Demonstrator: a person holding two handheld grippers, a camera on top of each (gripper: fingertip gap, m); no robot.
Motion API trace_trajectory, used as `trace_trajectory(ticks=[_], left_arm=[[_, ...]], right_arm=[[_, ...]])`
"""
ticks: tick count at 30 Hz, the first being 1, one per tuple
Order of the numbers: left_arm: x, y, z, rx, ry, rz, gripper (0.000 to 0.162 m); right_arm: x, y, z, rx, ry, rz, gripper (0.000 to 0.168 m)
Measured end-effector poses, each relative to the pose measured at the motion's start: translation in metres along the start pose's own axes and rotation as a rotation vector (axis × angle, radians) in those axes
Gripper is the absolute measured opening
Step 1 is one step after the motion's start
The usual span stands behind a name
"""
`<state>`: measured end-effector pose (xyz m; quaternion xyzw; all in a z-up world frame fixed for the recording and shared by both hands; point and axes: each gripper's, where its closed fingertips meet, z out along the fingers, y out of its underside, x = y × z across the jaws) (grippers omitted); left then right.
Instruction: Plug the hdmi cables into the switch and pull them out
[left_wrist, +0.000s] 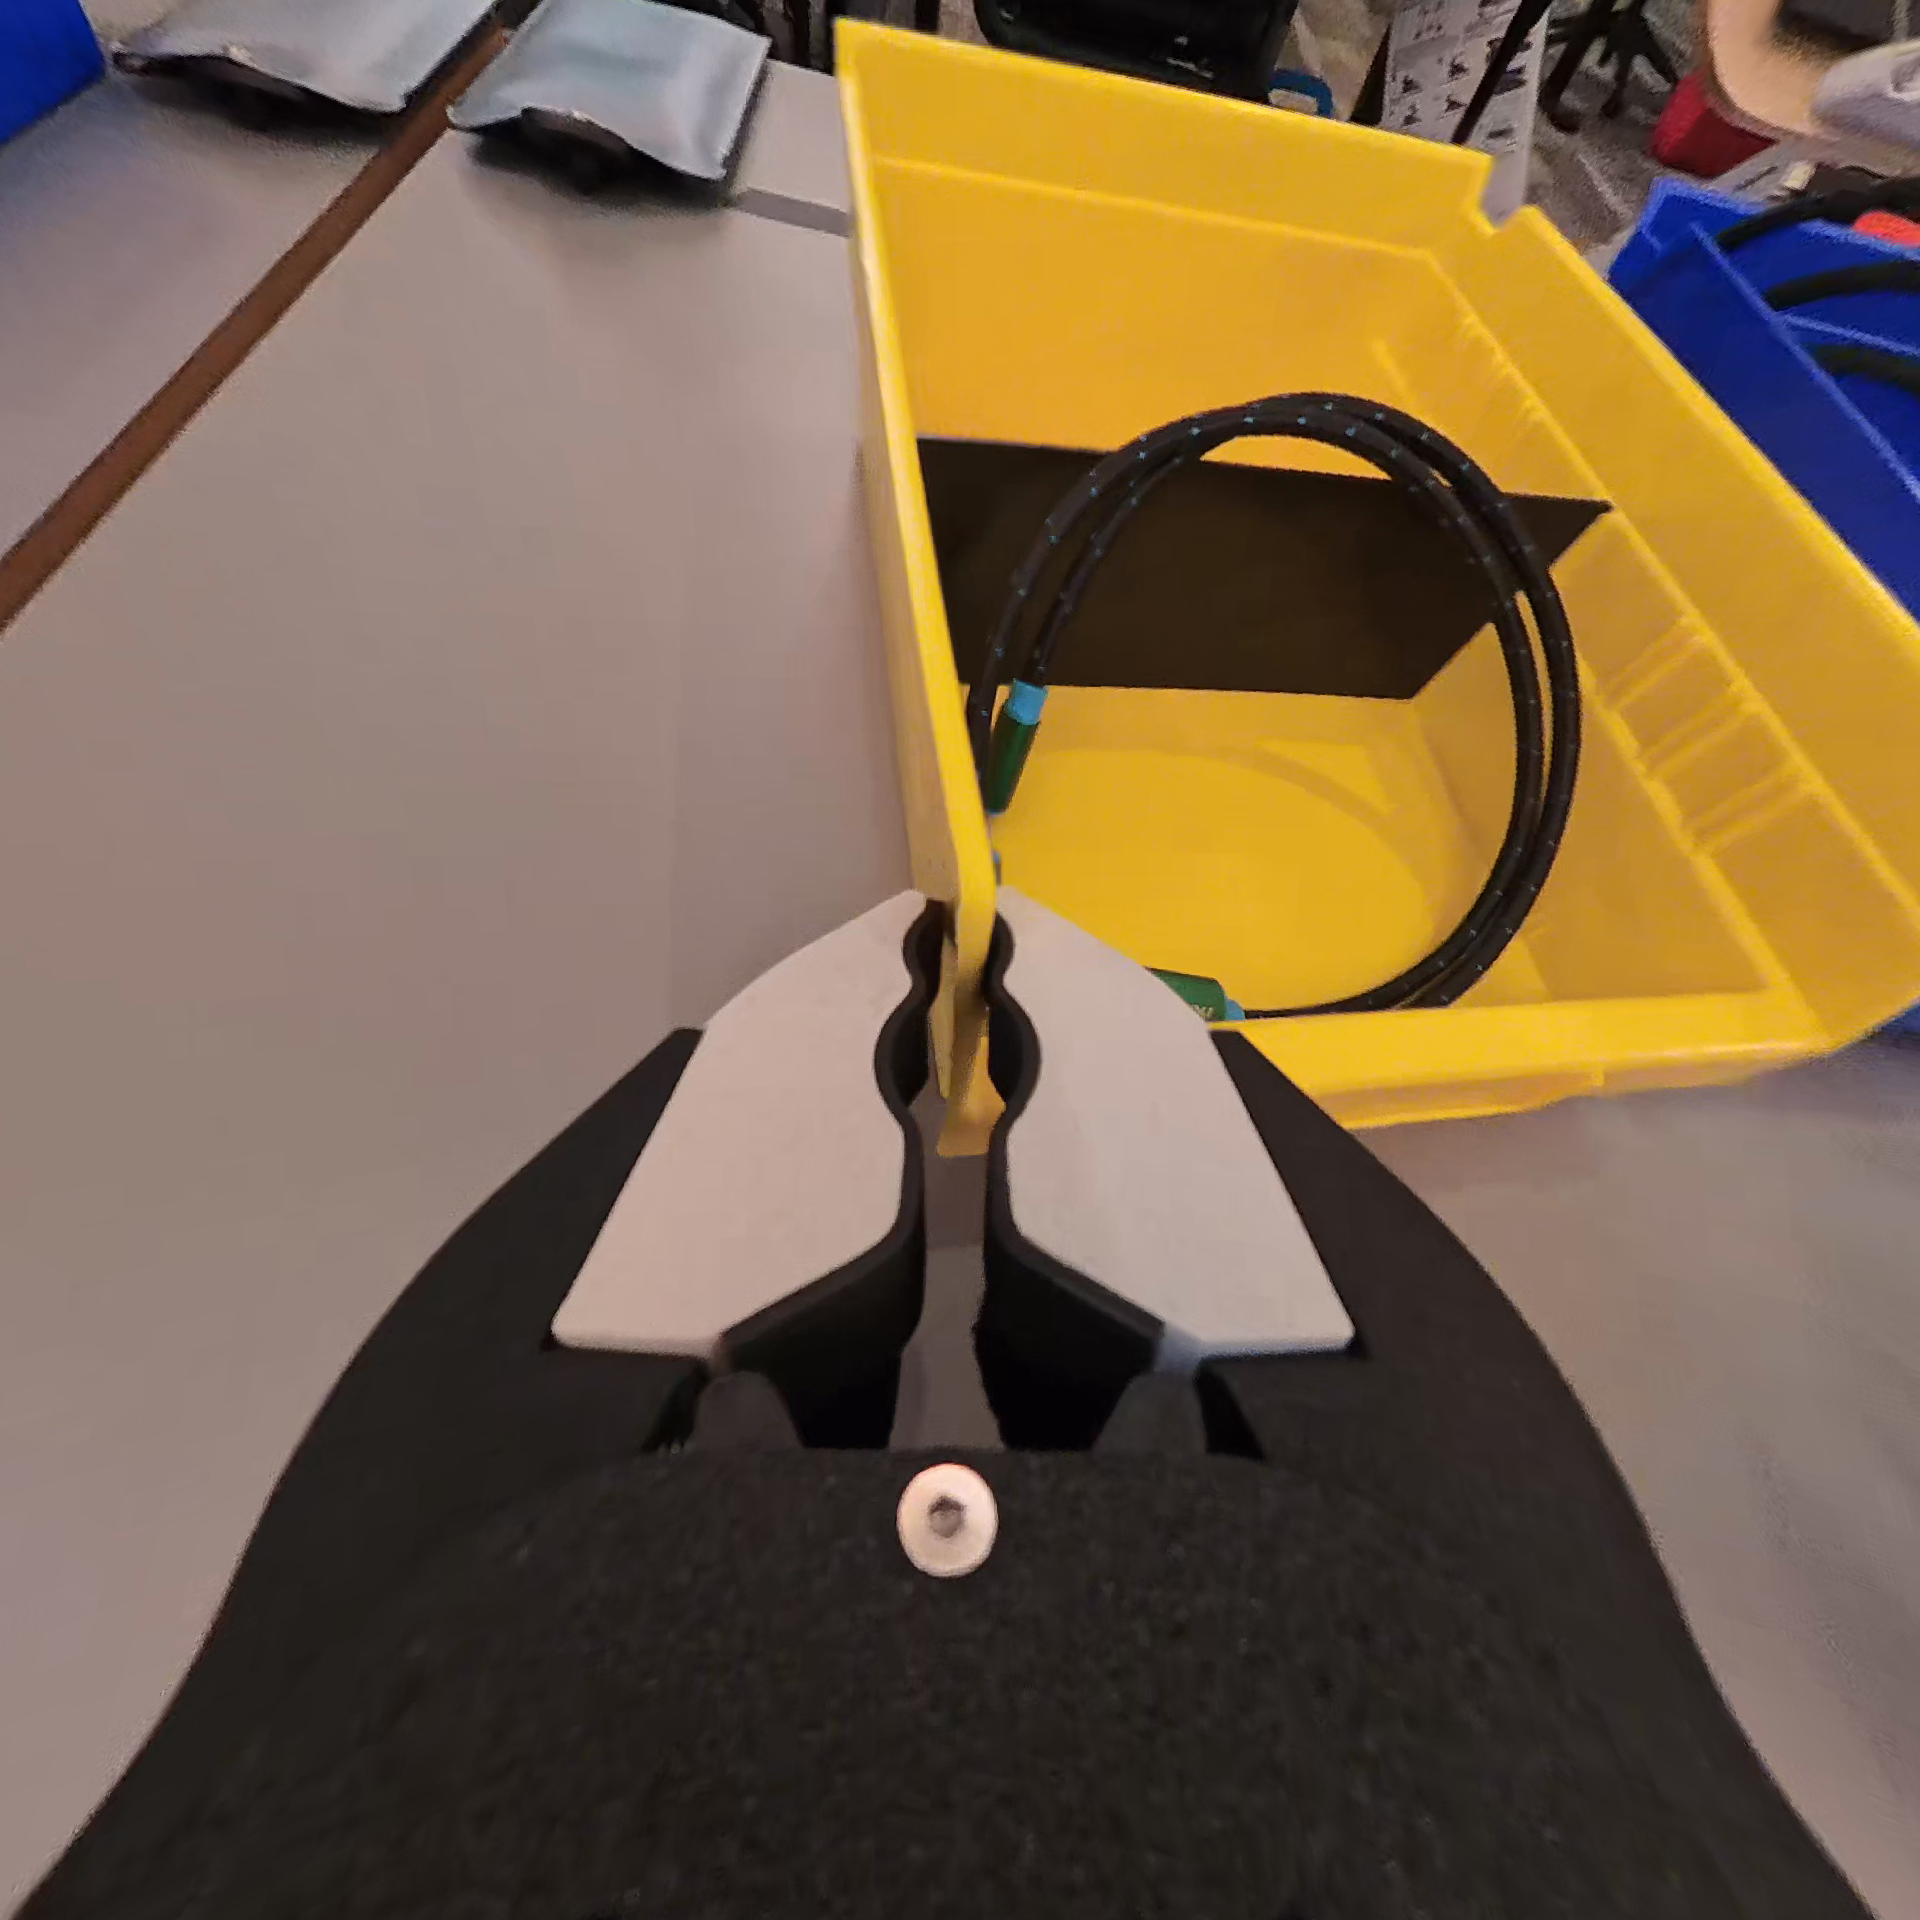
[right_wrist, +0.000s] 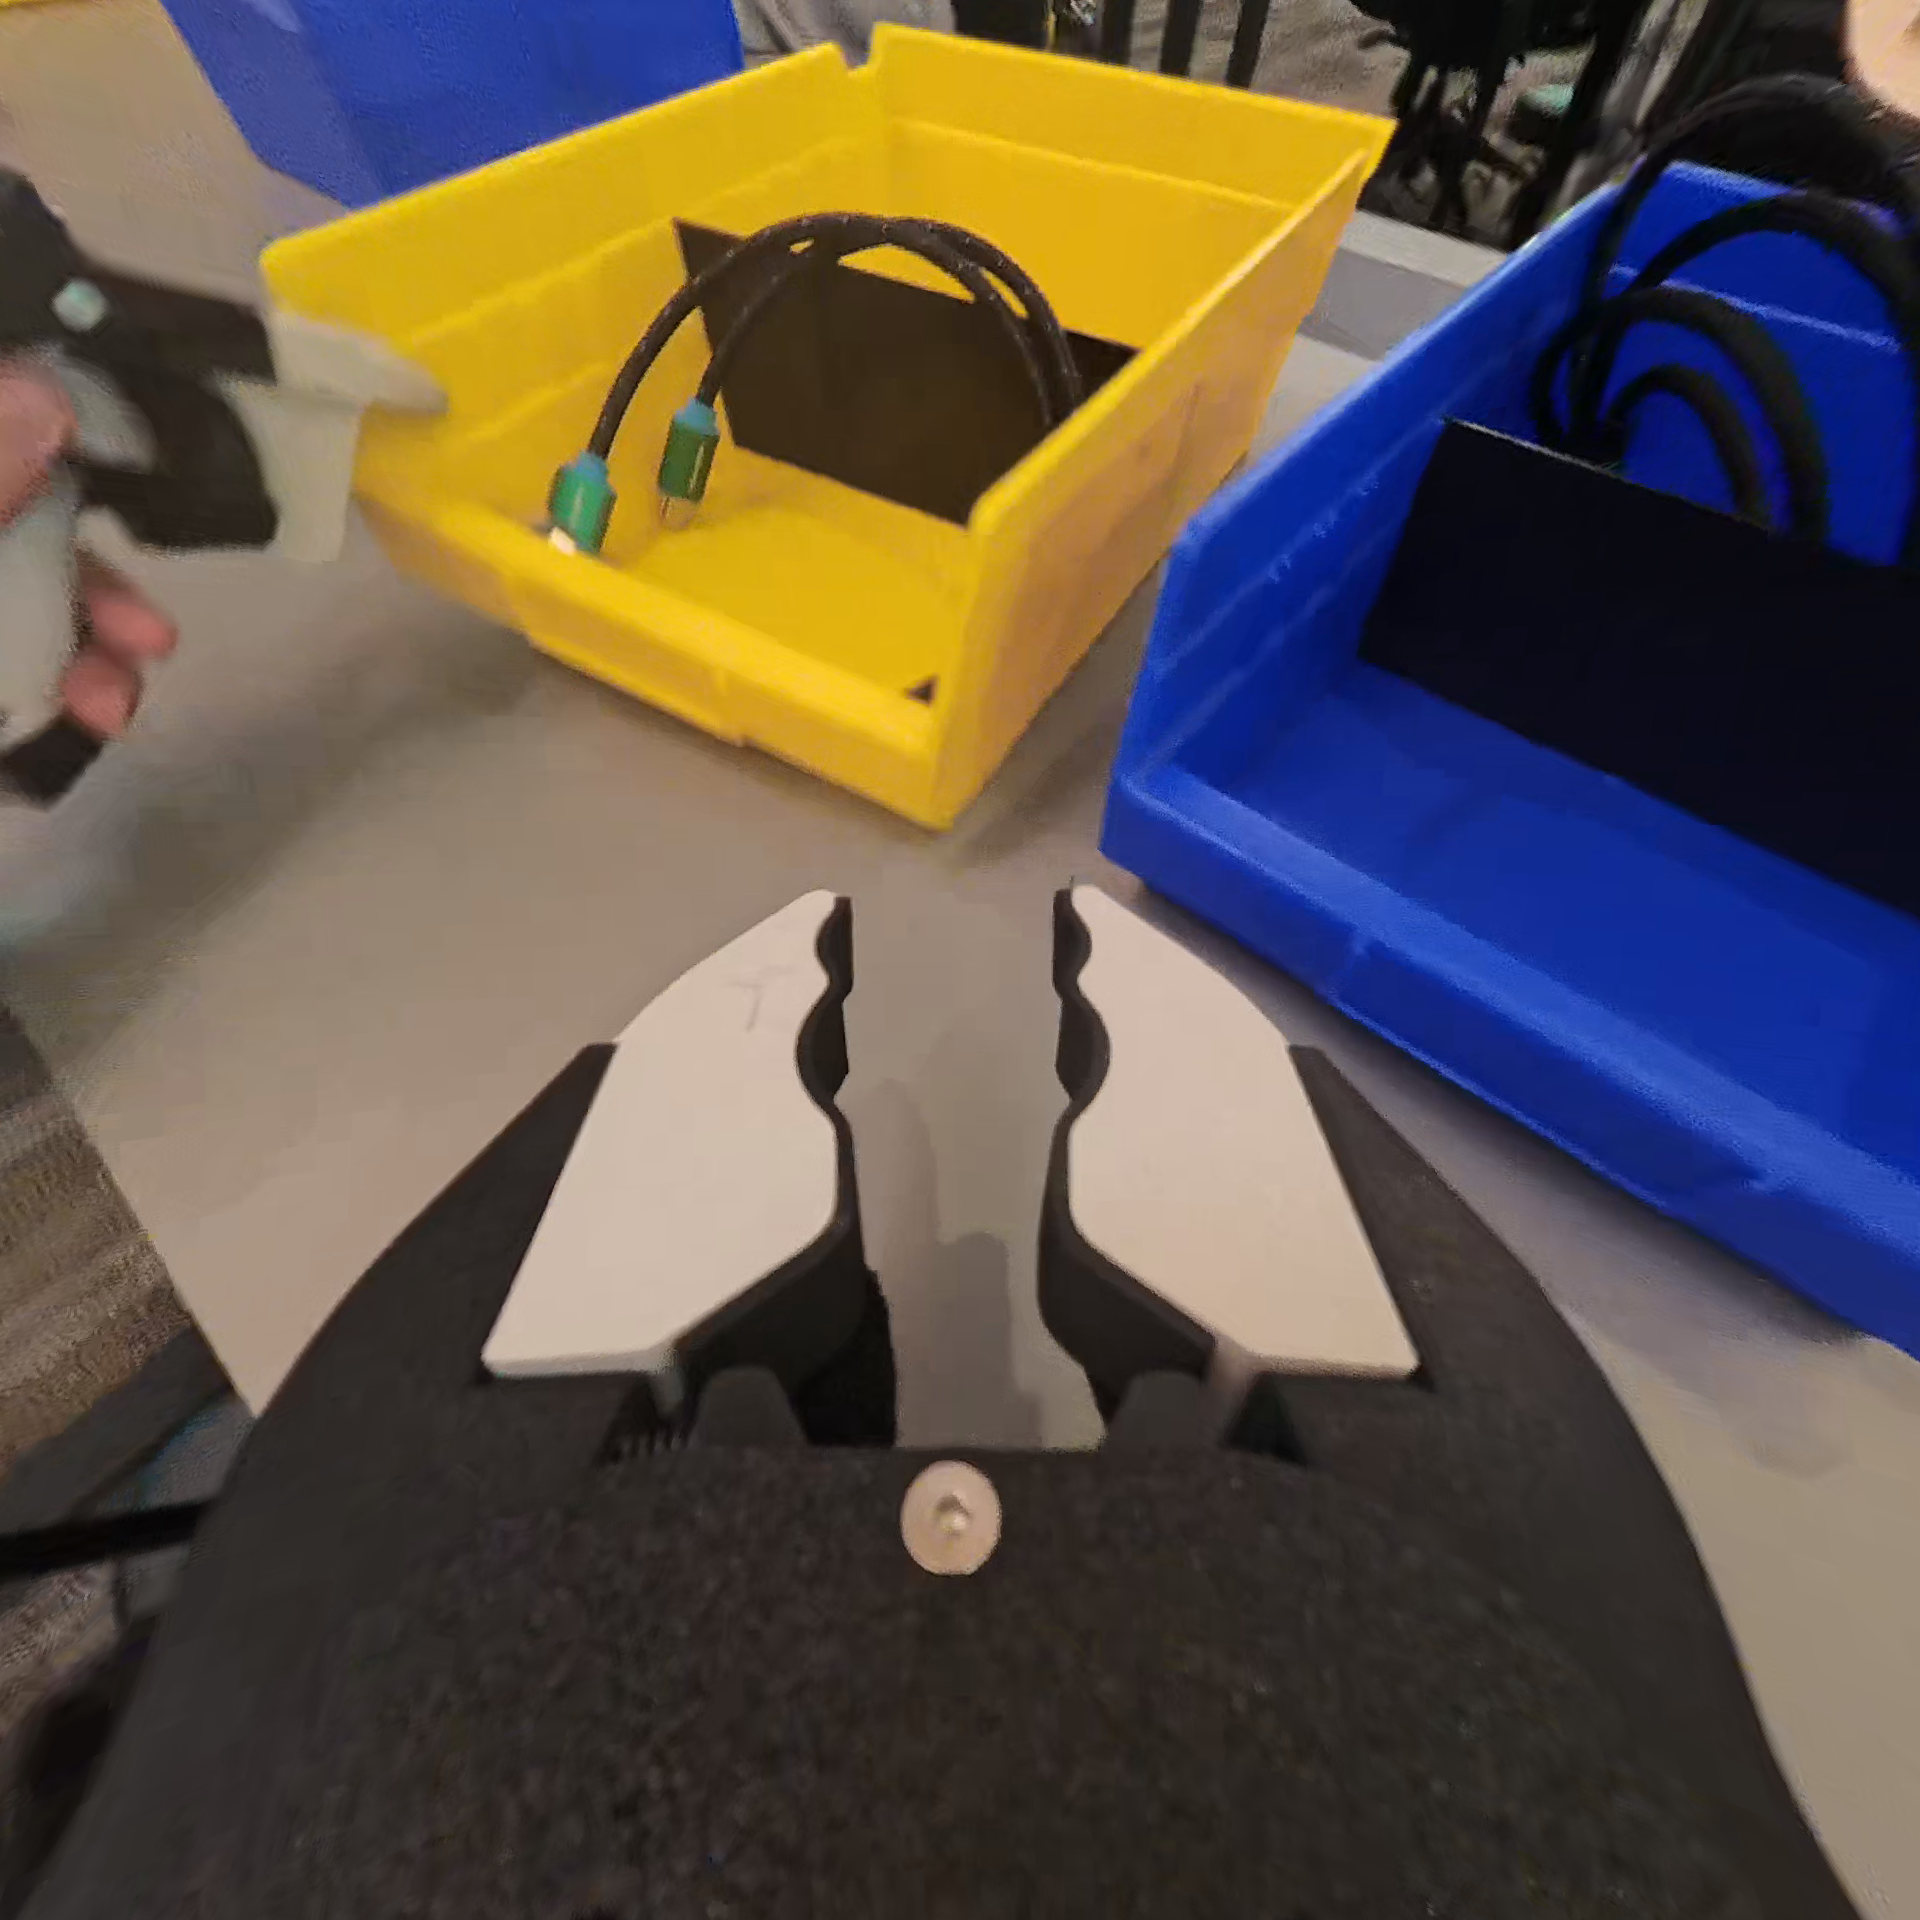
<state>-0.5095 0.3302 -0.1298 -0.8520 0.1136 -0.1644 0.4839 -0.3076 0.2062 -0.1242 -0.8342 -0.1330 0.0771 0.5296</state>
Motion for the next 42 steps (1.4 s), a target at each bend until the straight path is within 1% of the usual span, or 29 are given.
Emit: trace_trajectory(ticks=[2, 4, 7, 8, 9, 10, 12, 14, 15, 17, 20, 22, 24, 27, 29, 31, 33, 36, 39, 42], left_arm=[[0.009, 0.010, -0.016, 0.011, 0.021, -0.005, 0.006], [0.017, 0.020, -0.031, 0.008, 0.045, 0.003, 0.008], [0.018, 0.030, -0.047, -0.015, -0.011, 0.048, 0.007], [0.017, 0.033, -0.051, -0.023, -0.030, 0.059, 0.006], [0.018, 0.034, -0.053, -0.030, -0.041, 0.059, 0.006], [0.019, 0.036, -0.055, -0.038, -0.051, 0.050, 0.006], [0.020, 0.036, -0.060, -0.062, -0.096, 0.061, 0.006], [0.021, 0.029, -0.071, -0.039, -0.177, 0.133, 0.004], [0.024, 0.022, -0.079, -0.010, -0.212, 0.170, 0.004], [0.036, 0.004, -0.099, 0.070, -0.234, 0.217, 0.004], [0.062, -0.022, -0.129, 0.180, -0.295, 0.290, 0.005], [0.089, -0.044, -0.144, 0.268, -0.293, 0.319, 0.005], [0.123, -0.069, -0.150, 0.328, -0.254, 0.328, 0.006], [0.187, -0.105, -0.141, 0.376, -0.149, 0.354, 0.006], [0.240, -0.124, -0.126, 0.388, -0.066, 0.386, 0.007], [0.302, -0.136, -0.108, 0.393, 0.018, 0.410, 0.007], [0.366, -0.140, -0.088, 0.393, 0.091, 0.439, 0.007], [0.457, -0.128, -0.050, 0.344, 0.181, 0.459, 0.007], [0.535, -0.097, -0.007, 0.276, 0.233, 0.489, 0.007], [0.590, -0.051, 0.034, 0.181, 0.249, 0.507, 0.007]], right_arm=[[-0.012, -0.009, 0.015, -0.012, 0.007, 0.025, 0.037], [-0.017, -0.013, 0.024, -0.013, 0.031, 0.041, 0.042], [-0.011, -0.009, 0.033, -0.025, 0.106, 0.063, 0.039], [-0.006, -0.007, 0.036, -0.025, 0.140, 0.063, 0.036], [-0.003, -0.006, 0.040, -0.023, 0.157, 0.055, 0.024], [-0.007, -0.006, 0.044, -0.025, 0.134, 0.060, 0.011], [-0.006, -0.005, 0.045, -0.054, 0.163, 0.029, 0.008], [-0.007, -0.011, 0.040, -0.058, 0.178, 0.007, 0.005], [-0.008, -0.017, 0.035, -0.044, 0.168, 0.022, 0.005], [-0.008, -0.028, 0.026, -0.020, 0.131, 0.080, 0.004], [0.002, -0.060, 0.001, 0.092, 0.124, 0.075, 0.004], [0.018, -0.088, -0.024, 0.180, 0.144, 0.087, 0.003], [0.043, -0.116, -0.054, 0.253, 0.179, 0.083, 0.003], [0.096, -0.145, -0.102, 0.310, 0.268, 0.059, 0.003], [0.143, -0.153, -0.137, 0.328, 0.350, 0.062, 0.002], [0.196, -0.152, -0.175, 0.330, 0.437, 0.082, 0.002], [0.250, -0.139, -0.211, 0.316, 0.515, 0.128, 0.002], [0.330, -0.105, -0.257, 0.275, 0.614, 0.192, 0.002], [0.404, -0.055, -0.283, 0.193, 0.678, 0.237, 0.002], [0.461, 0.010, -0.292, 0.083, 0.668, 0.293, 0.002]])
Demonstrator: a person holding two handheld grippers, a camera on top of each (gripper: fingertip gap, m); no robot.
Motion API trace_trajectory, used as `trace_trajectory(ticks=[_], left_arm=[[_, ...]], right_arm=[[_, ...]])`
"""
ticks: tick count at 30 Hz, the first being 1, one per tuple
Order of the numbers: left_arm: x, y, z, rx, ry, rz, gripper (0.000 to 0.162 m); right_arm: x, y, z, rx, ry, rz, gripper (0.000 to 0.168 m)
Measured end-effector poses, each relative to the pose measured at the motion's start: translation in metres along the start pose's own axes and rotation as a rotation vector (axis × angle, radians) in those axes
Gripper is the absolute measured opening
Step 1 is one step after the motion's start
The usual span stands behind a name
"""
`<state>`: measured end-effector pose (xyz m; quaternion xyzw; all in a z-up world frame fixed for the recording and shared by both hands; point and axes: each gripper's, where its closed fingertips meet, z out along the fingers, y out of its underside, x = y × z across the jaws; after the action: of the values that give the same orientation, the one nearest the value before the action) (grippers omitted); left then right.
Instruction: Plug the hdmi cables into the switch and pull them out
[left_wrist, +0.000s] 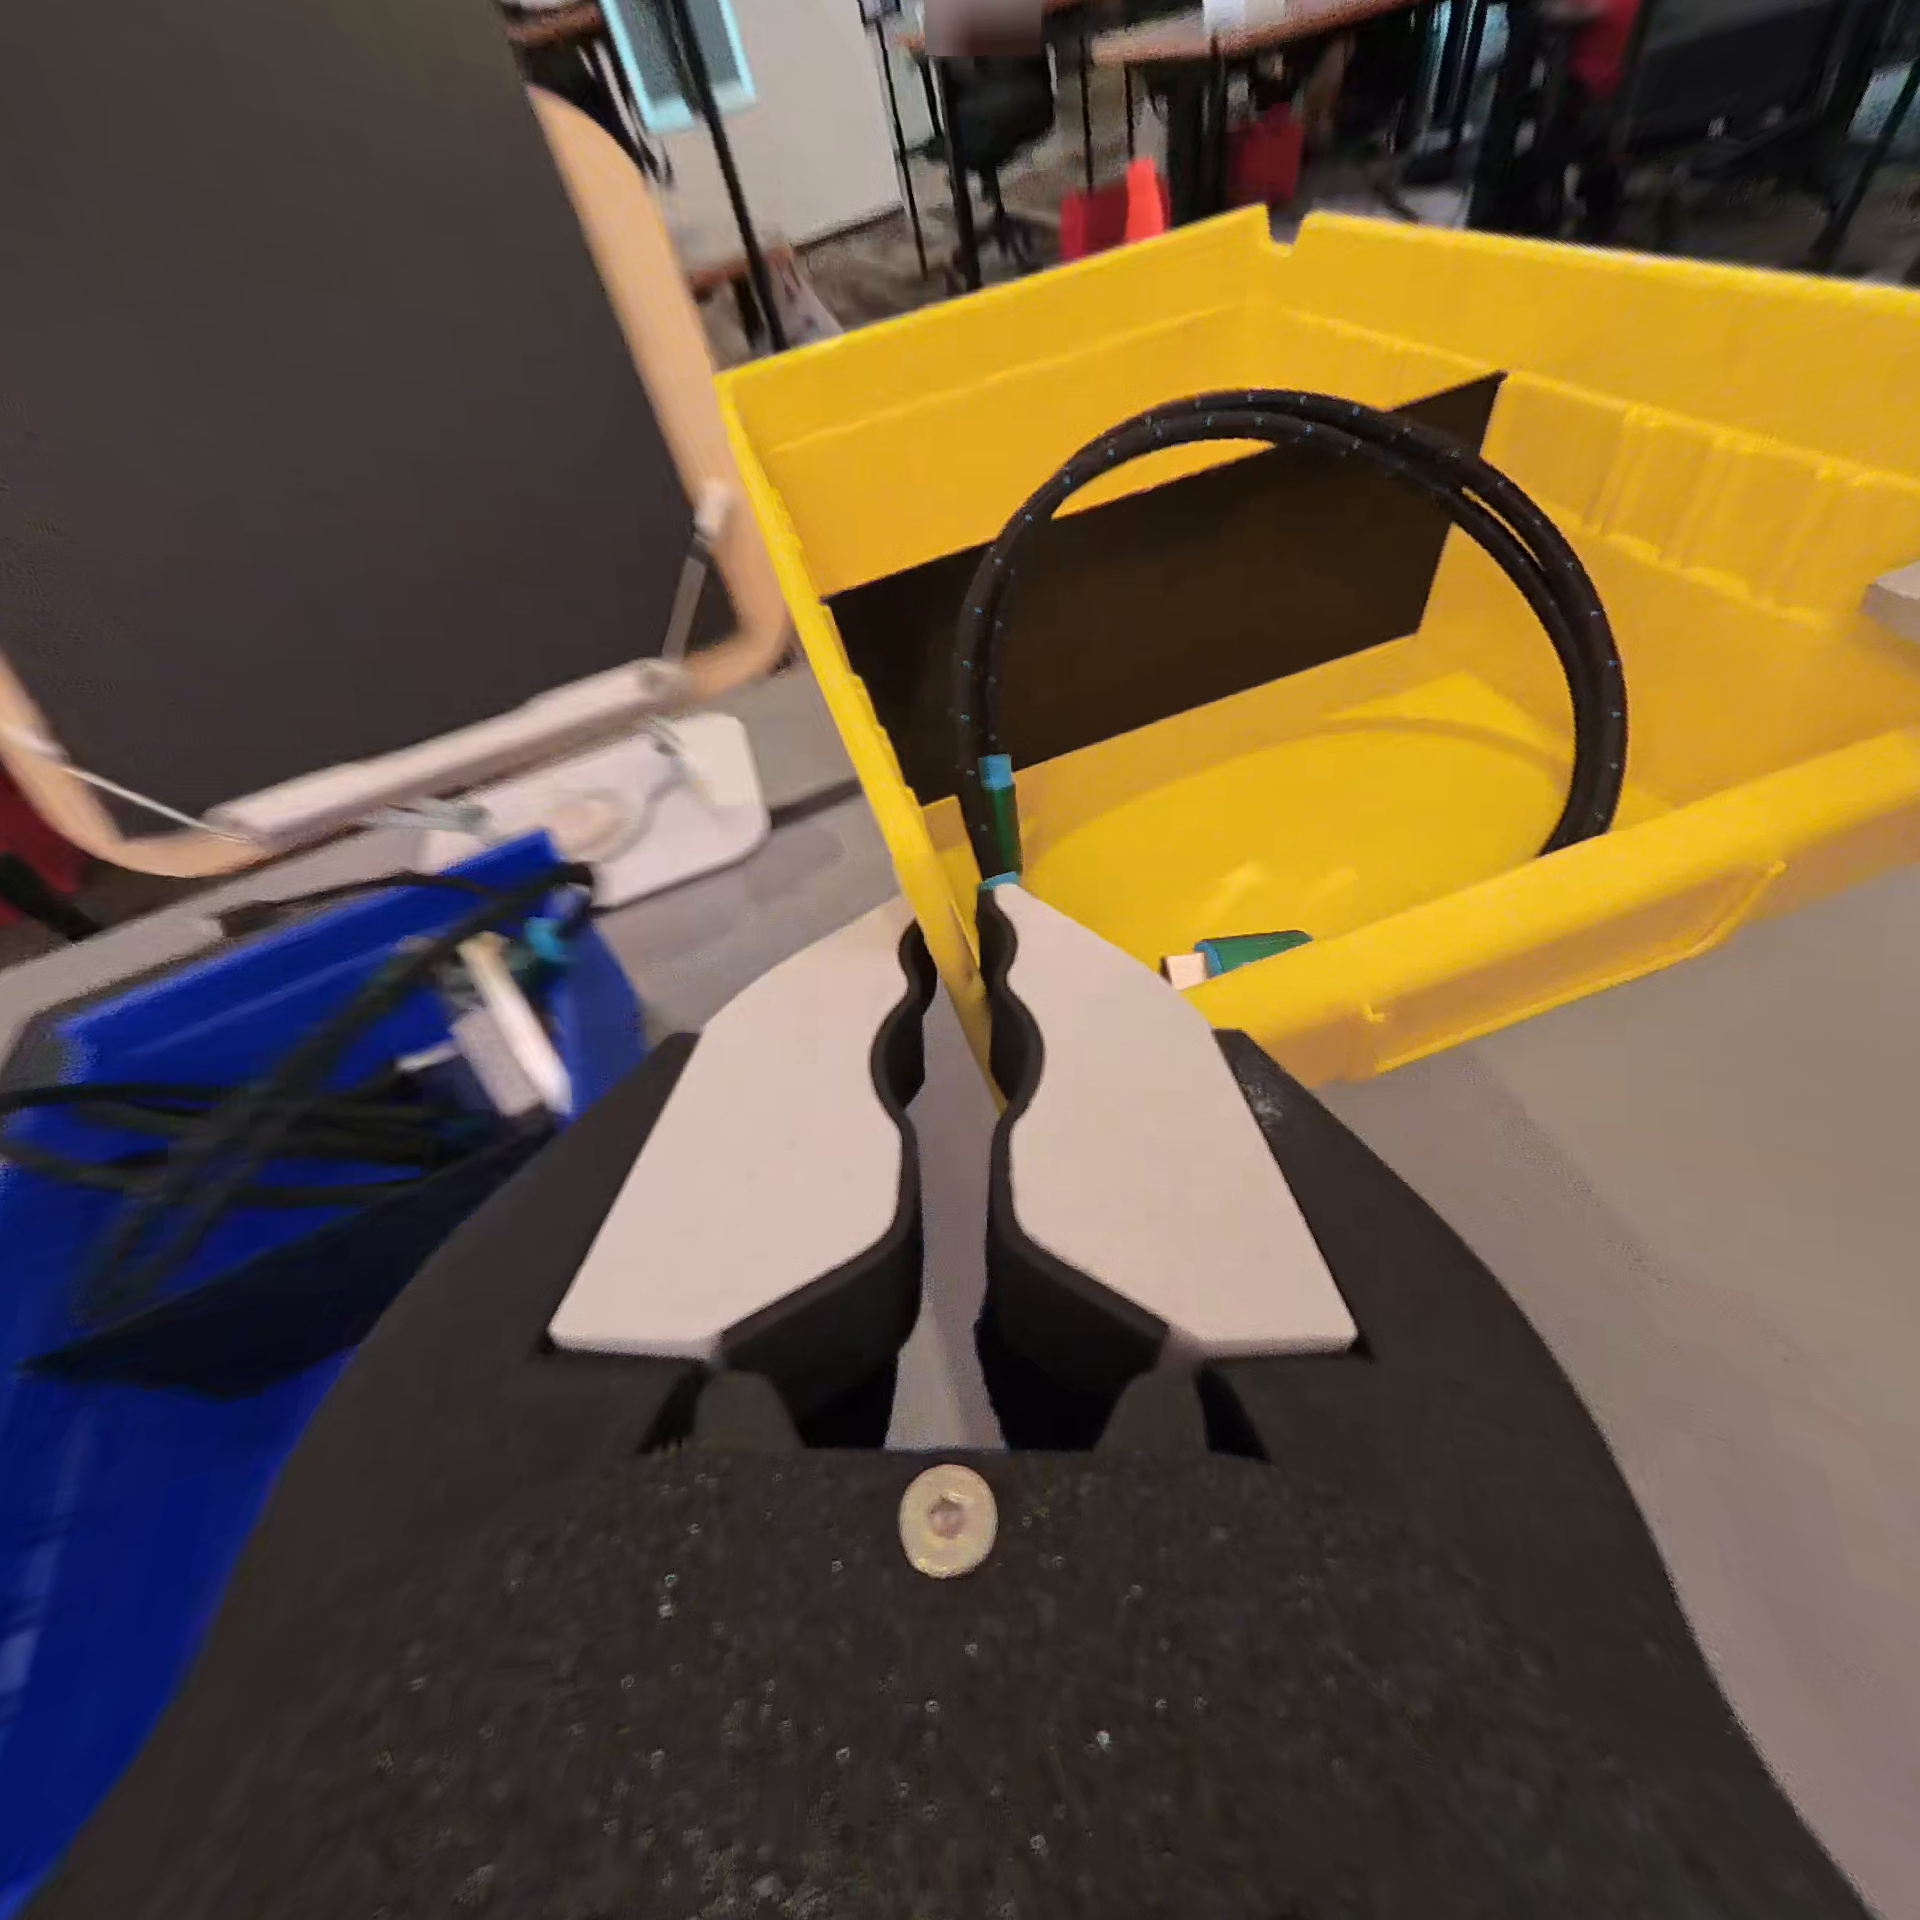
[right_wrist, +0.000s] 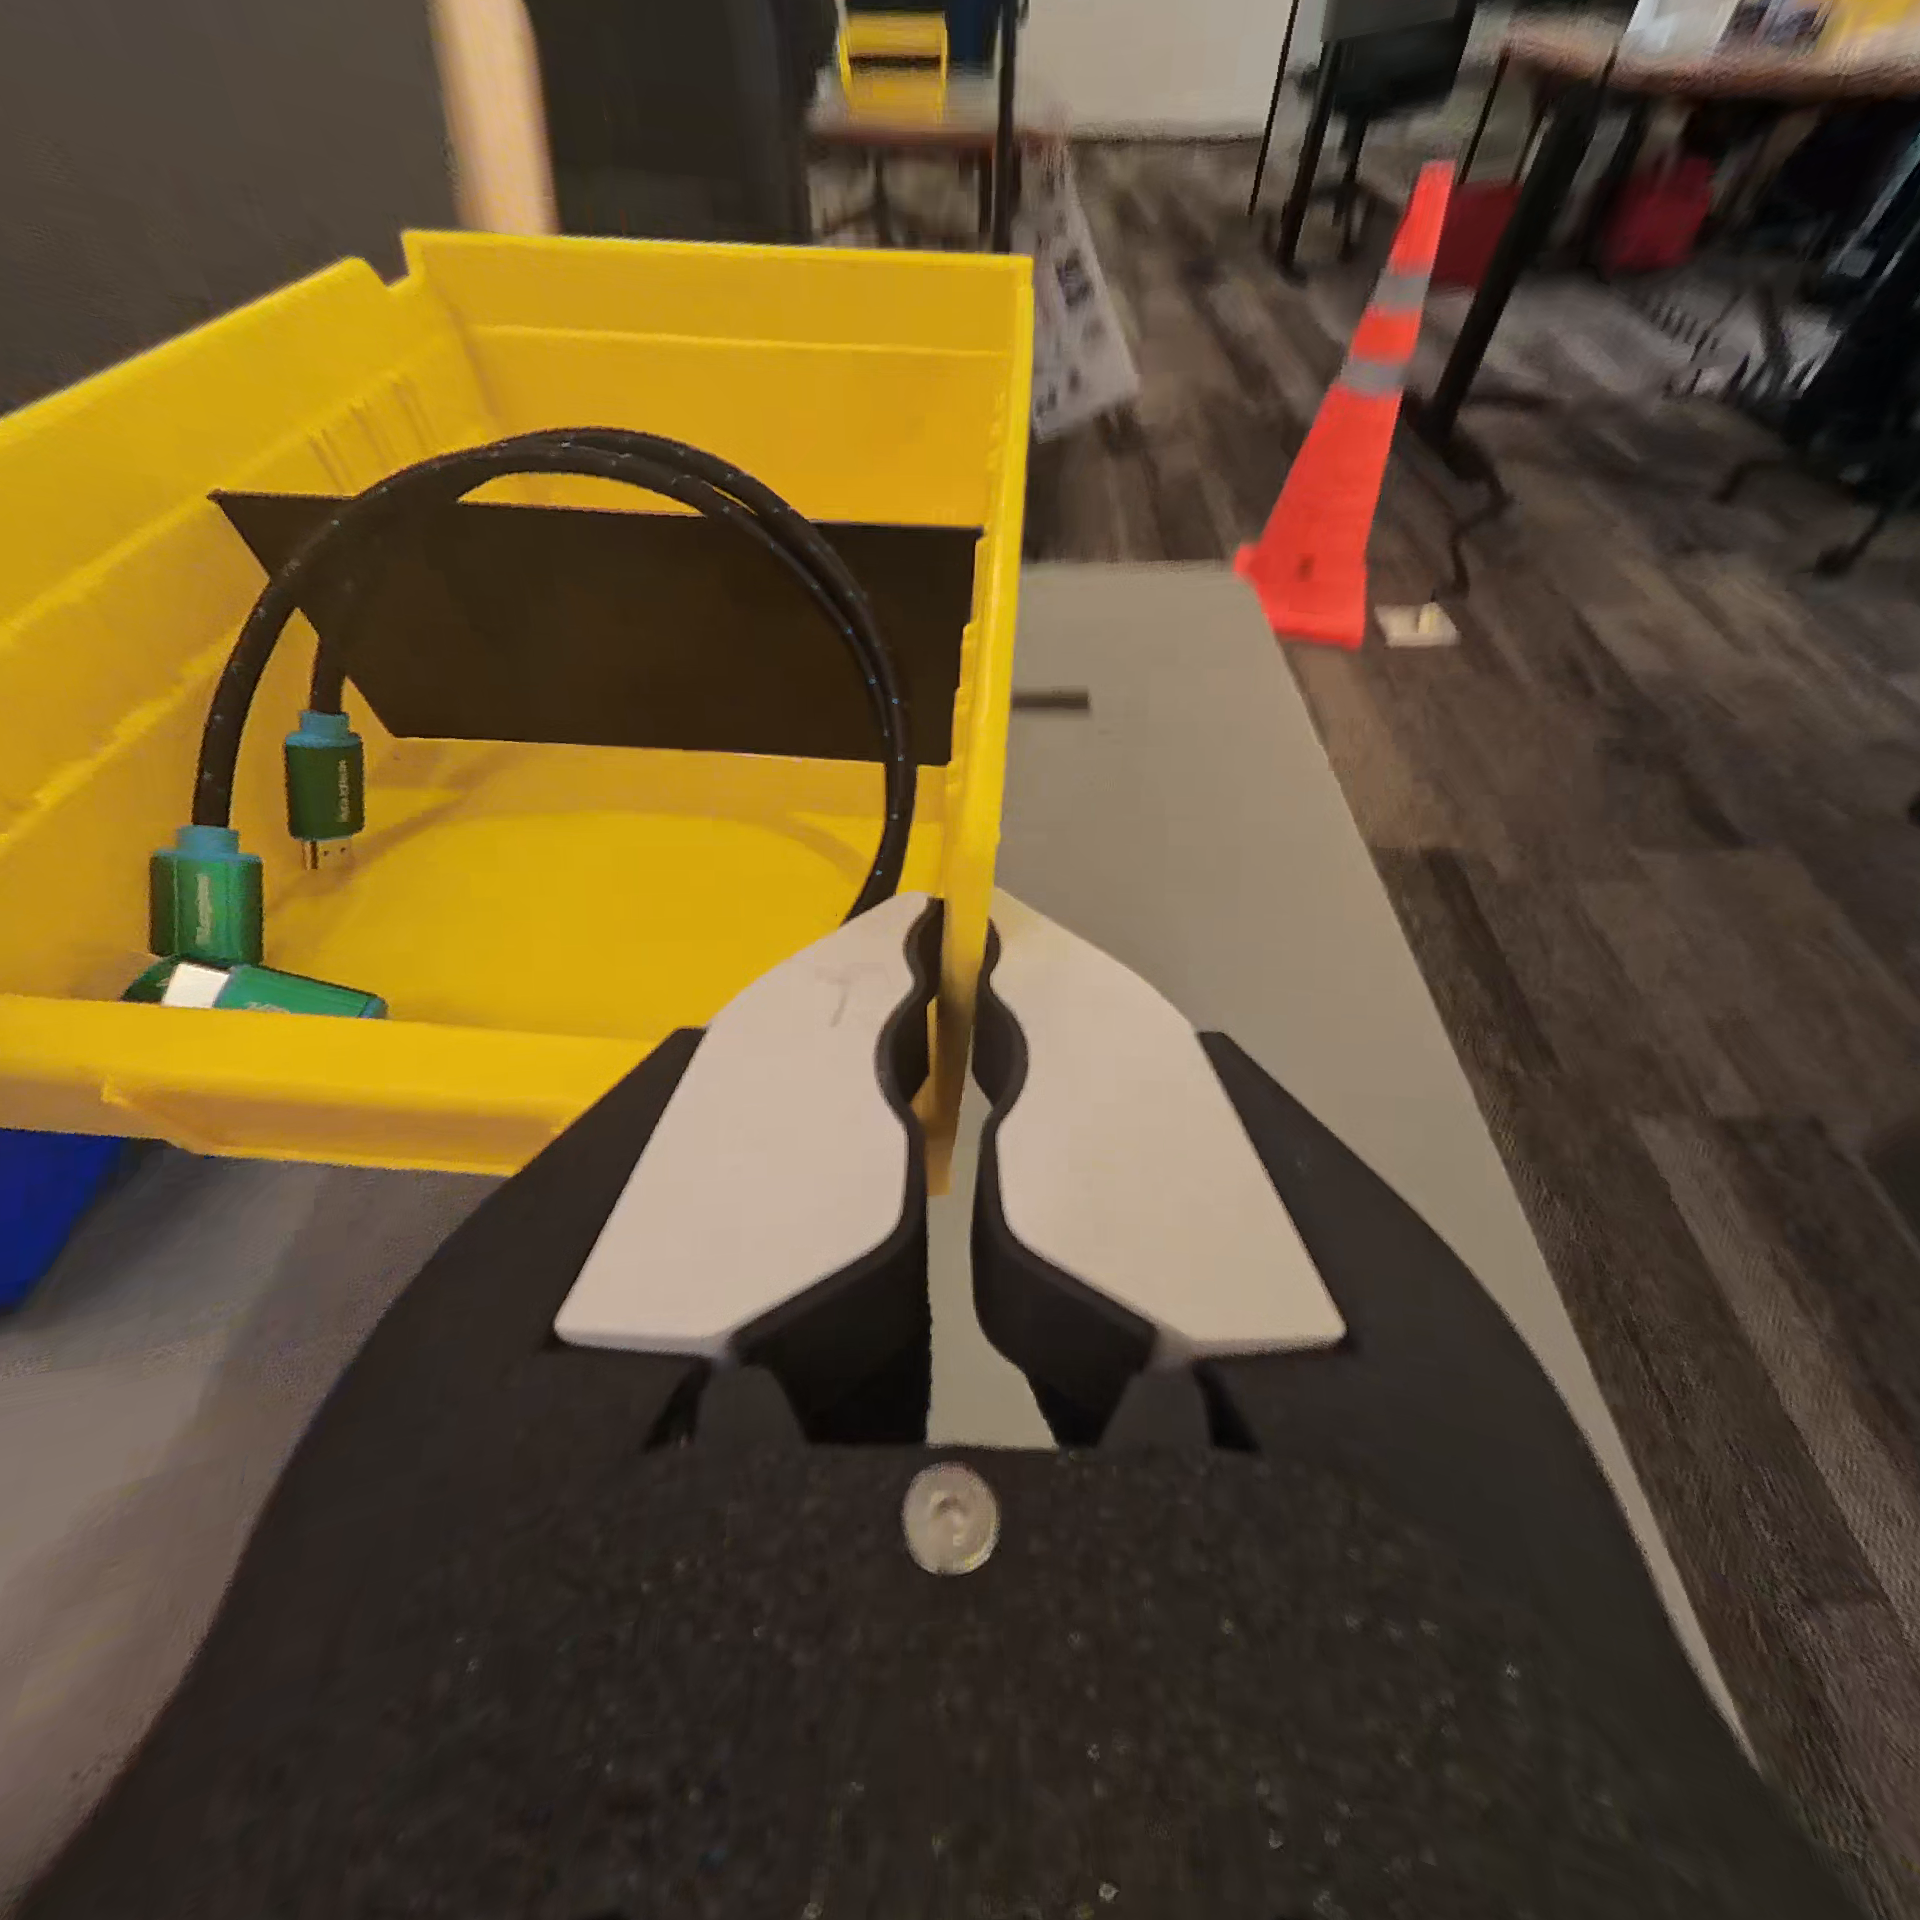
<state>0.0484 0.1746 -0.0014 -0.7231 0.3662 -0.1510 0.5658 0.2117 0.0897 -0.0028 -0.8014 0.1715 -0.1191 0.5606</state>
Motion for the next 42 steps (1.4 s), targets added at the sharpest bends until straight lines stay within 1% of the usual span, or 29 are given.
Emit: trace_trajectory(ticks=[3, 4, 5, 6, 10, 11, 12, 14, 16, 17, 18, 19, 21, 22, 24, 25, 27, 29, 30, 32, 34, 36, 38, 39, 40, 41, 42], left_arm=[[0.040, 0.041, 0.036, -0.135, 0.021, -0.022, 0.006], [0.050, 0.054, 0.044, -0.164, 0.040, -0.042, 0.007], [0.057, 0.062, 0.049, -0.162, 0.058, -0.059, 0.007], [0.064, 0.070, 0.052, -0.168, 0.074, -0.066, 0.007], [0.084, 0.099, 0.051, -0.225, 0.145, -0.114, 0.008], [0.088, 0.102, 0.051, -0.213, 0.163, -0.118, 0.010], [0.092, 0.102, 0.049, -0.185, 0.175, -0.114, 0.012], [0.099, 0.102, 0.045, -0.175, 0.204, -0.090, 0.014], [0.108, 0.102, 0.040, -0.181, 0.250, -0.045, 0.024], [0.106, 0.101, 0.036, -0.183, 0.237, -0.015, 0.029], [0.097, 0.098, 0.031, -0.170, 0.195, 0.011, 0.032], [0.088, 0.091, 0.024, -0.148, 0.182, 0.023, 0.032], [0.070, 0.077, 0.003, -0.111, 0.210, 0.012, 0.033], [0.054, 0.070, -0.008, -0.091, 0.205, 0.011, 0.034], [0.011, 0.061, -0.032, -0.060, 0.172, 0.013, 0.037], [-0.016, 0.059, -0.045, -0.050, 0.146, 0.006, 0.041], [-0.076, 0.065, -0.070, -0.039, 0.080, -0.028, 0.043], [-0.141, 0.083, -0.093, -0.055, -0.019, -0.065, 0.049], [-0.173, 0.097, -0.104, -0.070, -0.075, -0.084, 0.050], [-0.223, 0.127, -0.124, -0.086, -0.148, -0.140, 0.050], [-0.259, 0.161, -0.138, -0.102, -0.195, -0.206, 0.047], [-0.280, 0.194, -0.140, -0.146, -0.224, -0.252, 0.044], [-0.283, 0.212, -0.129, -0.190, -0.184, -0.277, 0.044], [-0.282, 0.216, -0.122, -0.207, -0.161, -0.282, 0.047], [-0.278, 0.217, -0.115, -0.210, -0.135, -0.283, 0.054], [-0.273, 0.214, -0.108, -0.203, -0.108, -0.278, 0.055], [-0.269, 0.211, -0.101, -0.198, -0.092, -0.269, 0.055]], right_arm=[[0.037, 0.057, 0.025, -0.173, -0.011, 0.061, 0.002], [0.047, 0.073, 0.031, -0.209, 0.004, 0.059, 0.003], [0.054, 0.079, 0.036, -0.180, 0.026, 0.035, 0.002], [0.060, 0.085, 0.038, -0.185, 0.039, 0.007, 0.002], [0.067, 0.123, 0.040, -0.417, -0.024, 0.022, 0.003], [0.070, 0.132, 0.041, -0.457, -0.030, 0.023, 0.004], [0.071, 0.131, 0.044, -0.430, -0.040, 0.040, 0.003], [0.076, 0.131, 0.045, -0.426, -0.048, 0.077, 0.003], [0.079, 0.131, 0.045, -0.431, -0.055, 0.105, 0.004], [0.079, 0.131, 0.044, -0.431, -0.061, 0.115, 0.004], [0.079, 0.132, 0.044, -0.432, -0.065, 0.123, 0.004], [0.079, 0.132, 0.042, -0.441, -0.064, 0.120, 0.004], [0.080, 0.132, 0.035, -0.463, -0.049, 0.072, 0.004], [0.084, 0.128, 0.031, -0.452, -0.021, 0.034, 0.009], [0.092, 0.112, 0.022, -0.411, 0.051, -0.045, 0.028], [0.092, 0.102, 0.016, -0.395, 0.075, -0.074, 0.031], [0.083, 0.076, 0.004, -0.347, 0.097, -0.121, 0.033], [0.058, 0.045, -0.007, -0.266, 0.080, -0.146, 0.034], [0.038, 0.030, -0.011, -0.222, 0.048, -0.156, 0.035], [-0.015, 0.006, -0.019, -0.139, -0.061, -0.171, 0.041], [-0.080, -0.008, -0.024, -0.075, -0.193, -0.181, 0.046], [-0.143, -0.012, -0.023, -0.009, -0.282, -0.171, 0.060], [-0.208, 0.001, -0.019, 0.014, -0.371, -0.135, 0.060], [-0.241, 0.015, -0.017, 0.004, -0.427, -0.114, 0.062], [-0.271, 0.031, -0.013, -0.019, -0.472, -0.096, 0.065], [-0.296, 0.050, -0.008, -0.052, -0.495, -0.094, 0.066], [-0.313, 0.068, 0.000, -0.080, -0.482, -0.109, 0.069]])
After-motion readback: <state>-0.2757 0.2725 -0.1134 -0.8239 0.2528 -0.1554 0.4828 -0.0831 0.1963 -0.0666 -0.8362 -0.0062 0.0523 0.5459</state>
